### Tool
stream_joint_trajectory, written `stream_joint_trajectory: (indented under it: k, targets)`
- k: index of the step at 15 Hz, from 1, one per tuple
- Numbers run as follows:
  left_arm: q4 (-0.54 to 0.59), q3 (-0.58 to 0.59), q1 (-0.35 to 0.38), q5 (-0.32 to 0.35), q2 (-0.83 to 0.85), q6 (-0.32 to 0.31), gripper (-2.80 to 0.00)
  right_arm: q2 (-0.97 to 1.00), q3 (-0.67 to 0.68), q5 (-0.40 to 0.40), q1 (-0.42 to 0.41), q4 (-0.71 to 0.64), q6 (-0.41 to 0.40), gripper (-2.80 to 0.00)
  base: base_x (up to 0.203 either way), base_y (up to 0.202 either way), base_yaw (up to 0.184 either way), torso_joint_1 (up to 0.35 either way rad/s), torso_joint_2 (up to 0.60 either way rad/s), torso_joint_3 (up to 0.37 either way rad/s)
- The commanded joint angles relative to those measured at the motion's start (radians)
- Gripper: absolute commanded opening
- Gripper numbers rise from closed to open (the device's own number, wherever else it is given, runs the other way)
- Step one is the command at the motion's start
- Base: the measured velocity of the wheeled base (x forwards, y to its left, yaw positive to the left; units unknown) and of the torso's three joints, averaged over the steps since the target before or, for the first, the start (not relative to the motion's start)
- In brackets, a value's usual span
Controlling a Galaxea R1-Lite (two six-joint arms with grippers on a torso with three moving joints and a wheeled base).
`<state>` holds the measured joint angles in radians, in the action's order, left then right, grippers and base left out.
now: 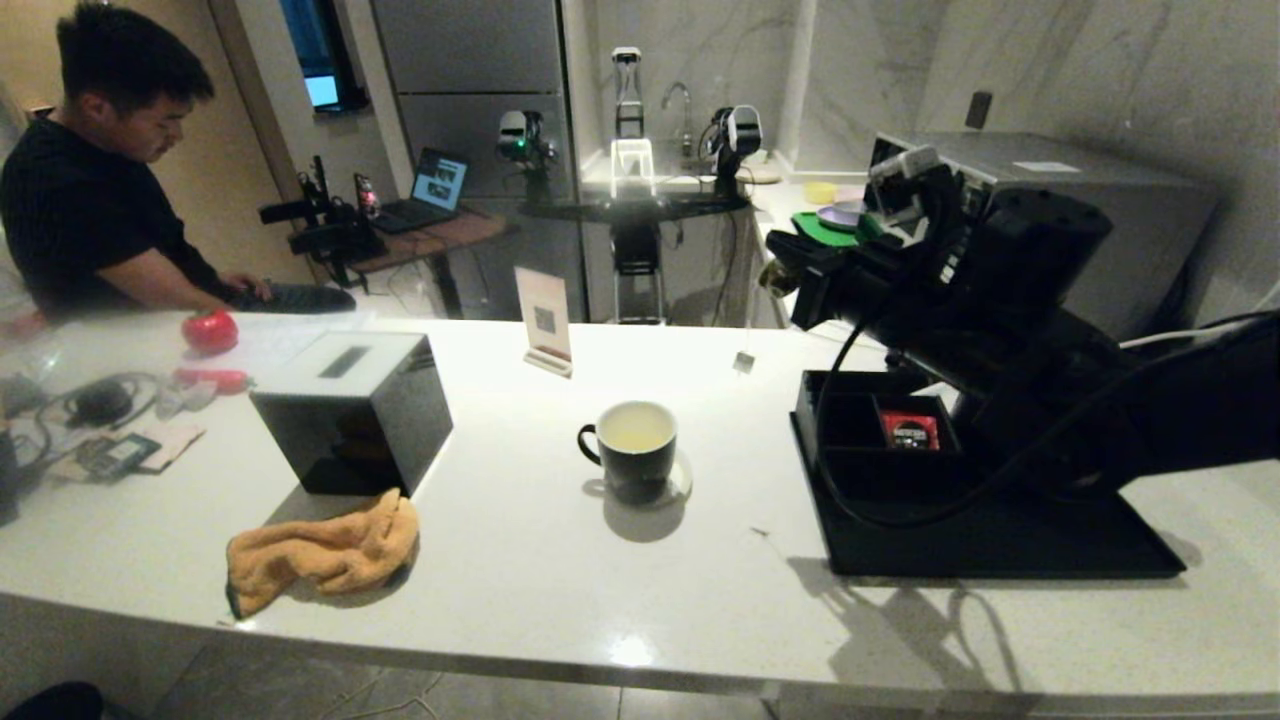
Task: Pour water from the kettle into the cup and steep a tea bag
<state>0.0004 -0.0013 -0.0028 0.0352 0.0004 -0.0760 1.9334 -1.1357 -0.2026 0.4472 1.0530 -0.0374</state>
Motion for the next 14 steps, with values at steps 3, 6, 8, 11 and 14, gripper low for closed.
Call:
stream_joint_trajectory:
  k: [3, 6, 8, 11, 14]
  targets:
    - [0.002, -0.013, 0.001, 0.015, 0.000, -0.010, -2.80, -0.022, 0.005, -0.001, 0.019, 0.005, -0.001, -2.80, 0.000, 0.000, 0.000, 0.000, 0.00, 0.000]
    - [0.011, -0.048, 0.001, 0.048, 0.007, -0.010, -2.80, -0.028, 0.004, 0.000, 0.037, 0.005, -0.001, -2.80, 0.000, 0.000, 0.000, 0.000, 0.00, 0.000]
    - [0.016, -0.062, 0.001, 0.063, 0.035, -0.010, -2.80, -0.030, 0.002, 0.000, 0.044, 0.005, -0.001, -2.80, 0.000, 0.000, 0.000, 0.000, 0.00, 0.000]
    - [0.014, -0.094, -0.001, 0.069, 0.115, -0.011, -2.80, -0.041, -0.001, 0.000, 0.051, 0.004, -0.004, -2.80, 0.000, 0.000, 0.000, 0.000, 0.00, 0.000]
    - [0.008, -0.138, -0.020, 0.076, 0.224, -0.011, -2.80, -0.047, -0.001, 0.000, 0.053, 0.003, -0.003, -2.80, 0.000, 0.000, 0.000, 0.000, 0.00, 0.000]
